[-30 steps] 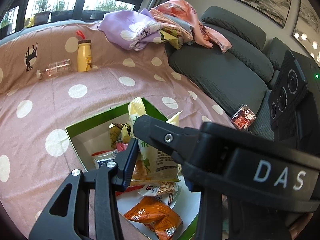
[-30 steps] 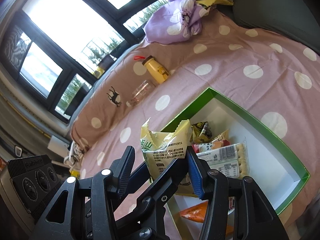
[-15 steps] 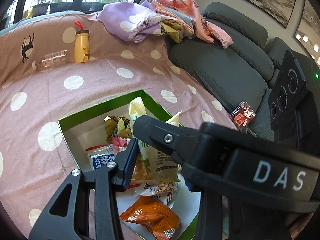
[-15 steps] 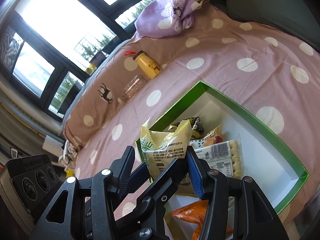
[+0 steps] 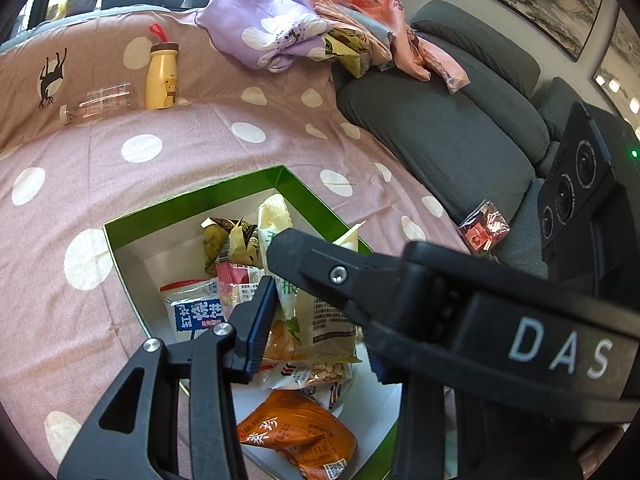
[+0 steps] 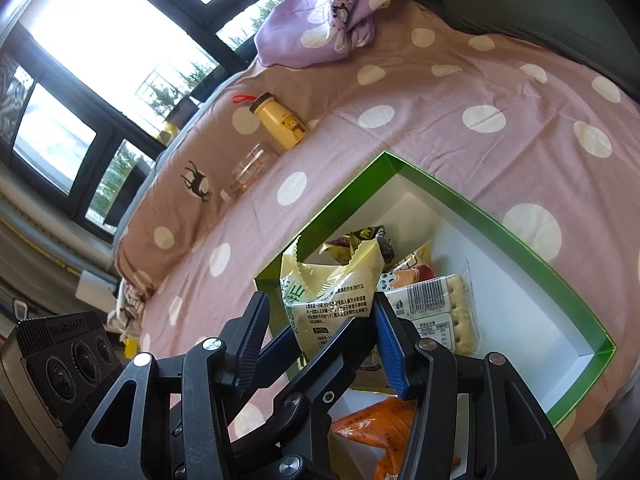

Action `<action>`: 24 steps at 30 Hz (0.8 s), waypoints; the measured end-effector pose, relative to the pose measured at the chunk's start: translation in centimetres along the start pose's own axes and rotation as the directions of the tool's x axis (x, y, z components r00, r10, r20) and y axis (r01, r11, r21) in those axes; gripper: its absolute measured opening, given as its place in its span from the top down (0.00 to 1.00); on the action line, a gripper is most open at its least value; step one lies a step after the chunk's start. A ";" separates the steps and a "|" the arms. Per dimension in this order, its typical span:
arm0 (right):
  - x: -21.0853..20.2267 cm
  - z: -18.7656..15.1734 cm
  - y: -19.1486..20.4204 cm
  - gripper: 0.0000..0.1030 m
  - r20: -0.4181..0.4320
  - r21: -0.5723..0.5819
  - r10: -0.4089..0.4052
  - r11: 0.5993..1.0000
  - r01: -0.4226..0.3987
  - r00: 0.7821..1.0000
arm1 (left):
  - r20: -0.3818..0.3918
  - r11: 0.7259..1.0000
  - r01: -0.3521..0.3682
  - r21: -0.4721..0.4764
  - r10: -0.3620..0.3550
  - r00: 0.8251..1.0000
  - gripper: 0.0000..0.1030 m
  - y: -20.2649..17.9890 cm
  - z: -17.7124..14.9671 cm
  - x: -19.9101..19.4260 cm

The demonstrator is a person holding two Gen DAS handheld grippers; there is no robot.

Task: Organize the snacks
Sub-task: 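Lower the chip bag into the box with the right gripper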

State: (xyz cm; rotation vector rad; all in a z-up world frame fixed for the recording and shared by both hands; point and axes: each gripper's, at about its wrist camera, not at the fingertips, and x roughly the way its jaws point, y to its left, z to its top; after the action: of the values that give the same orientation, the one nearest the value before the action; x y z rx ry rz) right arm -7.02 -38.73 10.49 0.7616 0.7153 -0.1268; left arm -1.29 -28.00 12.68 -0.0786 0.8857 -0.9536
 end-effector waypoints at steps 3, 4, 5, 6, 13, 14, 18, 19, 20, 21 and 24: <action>0.0 0.0 0.0 0.47 -0.001 -0.002 0.000 1.000 0.000 1.000 | -0.003 1.000 0.000 -0.004 0.000 1.000 0.62 0.2 0.0 0.1; 0.0 0.0 0.0 0.47 -0.001 -0.002 0.000 1.000 0.000 1.000 | -0.004 1.000 0.000 -0.006 0.000 1.000 0.62 0.3 -0.1 0.2; 0.1 0.0 -0.1 0.47 -0.004 -0.001 -0.001 1.000 0.001 1.000 | -0.008 1.000 0.000 -0.009 0.000 1.000 0.62 0.4 -0.1 0.3; 0.2 -0.1 -0.3 0.47 -0.007 0.000 -0.003 1.000 0.003 1.000 | -0.012 1.000 0.001 -0.011 -0.001 1.000 0.62 0.4 -0.1 0.3; 0.9 -0.3 -0.6 0.47 -0.024 0.008 -0.029 1.000 0.029 0.999 | -0.030 0.999 0.016 -0.039 -0.017 0.999 0.62 0.8 -0.4 1.0; 1.0 -0.4 -0.7 0.47 -0.028 0.010 -0.032 0.999 0.032 0.999 | -0.034 0.999 0.014 -0.045 -0.016 0.999 0.62 0.9 -0.4 1.1; 1.8 -0.3 -1.0 0.47 -0.055 0.017 -0.035 0.999 0.036 0.998 | -0.055 0.998 0.009 -0.058 -0.012 0.998 0.62 1.4 -0.6 1.7; 1.9 -0.3 -1.1 0.47 -0.059 0.018 -0.038 0.999 0.039 0.998 | -0.056 0.998 0.009 -0.061 -0.013 0.998 0.62 1.4 -0.6 1.8; 2.0 -0.4 -1.1 0.47 -0.063 0.018 -0.040 0.999 0.041 0.997 | -0.057 0.998 0.010 -0.064 -0.014 0.998 0.62 1.5 -0.6 1.8; 2.0 -0.4 -1.1 0.47 -0.064 0.018 -0.041 0.999 0.042 0.997 | -0.057 0.998 0.011 -0.065 -0.015 0.998 0.62 1.5 -0.6 1.8; 2.1 -0.3 -1.1 0.47 -0.066 0.018 -0.044 0.999 0.045 0.997 | -0.060 0.998 0.011 -0.068 -0.015 0.998 0.62 1.6 -0.5 2.0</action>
State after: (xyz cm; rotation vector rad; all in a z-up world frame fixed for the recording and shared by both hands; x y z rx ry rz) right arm -5.96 -39.02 8.31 0.7720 0.7942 -0.1499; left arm -0.03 -28.30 10.38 -0.1133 0.9746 -0.9420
